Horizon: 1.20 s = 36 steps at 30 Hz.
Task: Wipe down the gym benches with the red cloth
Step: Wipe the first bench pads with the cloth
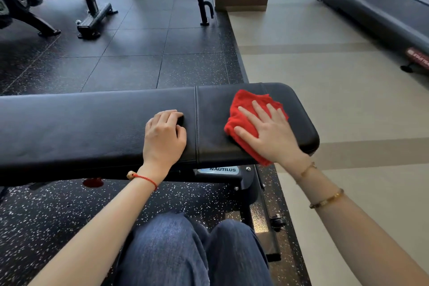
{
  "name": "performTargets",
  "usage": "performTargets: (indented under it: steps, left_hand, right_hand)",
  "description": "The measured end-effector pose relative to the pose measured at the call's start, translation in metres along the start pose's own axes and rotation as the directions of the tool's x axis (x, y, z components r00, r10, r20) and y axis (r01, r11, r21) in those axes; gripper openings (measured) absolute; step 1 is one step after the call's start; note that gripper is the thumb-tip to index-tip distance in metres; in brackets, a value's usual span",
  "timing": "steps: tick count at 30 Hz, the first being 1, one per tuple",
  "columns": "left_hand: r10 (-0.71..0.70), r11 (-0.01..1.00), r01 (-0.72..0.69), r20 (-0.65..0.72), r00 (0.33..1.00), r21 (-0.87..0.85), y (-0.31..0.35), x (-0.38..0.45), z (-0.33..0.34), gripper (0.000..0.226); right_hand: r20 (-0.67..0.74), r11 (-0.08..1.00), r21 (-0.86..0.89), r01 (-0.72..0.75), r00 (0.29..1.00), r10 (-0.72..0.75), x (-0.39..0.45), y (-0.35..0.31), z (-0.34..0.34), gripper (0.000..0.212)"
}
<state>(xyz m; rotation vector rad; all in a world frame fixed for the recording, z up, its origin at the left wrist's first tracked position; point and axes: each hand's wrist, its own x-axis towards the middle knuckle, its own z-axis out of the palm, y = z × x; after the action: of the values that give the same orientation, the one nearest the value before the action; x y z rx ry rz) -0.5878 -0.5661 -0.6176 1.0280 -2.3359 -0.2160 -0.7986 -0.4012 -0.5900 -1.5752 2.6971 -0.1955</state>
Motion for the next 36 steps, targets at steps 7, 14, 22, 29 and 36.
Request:
performTargets:
  steps: [7, 14, 22, 29, 36]
  left_hand:
    - [-0.012, 1.000, 0.012, -0.005, 1.000, 0.022, 0.004, 0.002, 0.001, 0.028]
    - [-0.023, 1.000, 0.023, 0.008, 1.000, -0.003, 0.000, 0.004, -0.004, 0.030]
    - [-0.027, 1.000, 0.027, 0.015, 1.000, 0.003, 0.001, 0.004, -0.003, 0.029]
    - [-0.021, 0.999, 0.021, -0.002, 1.000, 0.035, 0.004, 0.006, -0.001, 0.026]
    - [-0.013, 1.000, 0.013, -0.012, 1.000, 0.001, 0.000, 0.005, 0.000, 0.027]
  right_hand:
    - [0.076, 0.993, -0.040, -0.113, 0.990, 0.115, 0.083, -0.016, -0.004, 0.070]
    - [0.034, 0.986, 0.051, 0.156, 0.987, -0.158, 0.039, -0.067, 0.008, 0.066]
    - [0.023, 0.995, -0.088, -0.045, 0.999, 0.047, 0.013, 0.029, -0.013, 0.077]
    - [0.049, 0.990, -0.112, -0.090, 0.994, 0.096, 0.065, -0.001, -0.010, 0.073]
    - [0.008, 0.998, 0.024, 0.060, 0.998, -0.061, 0.020, -0.010, 0.001, 0.073]
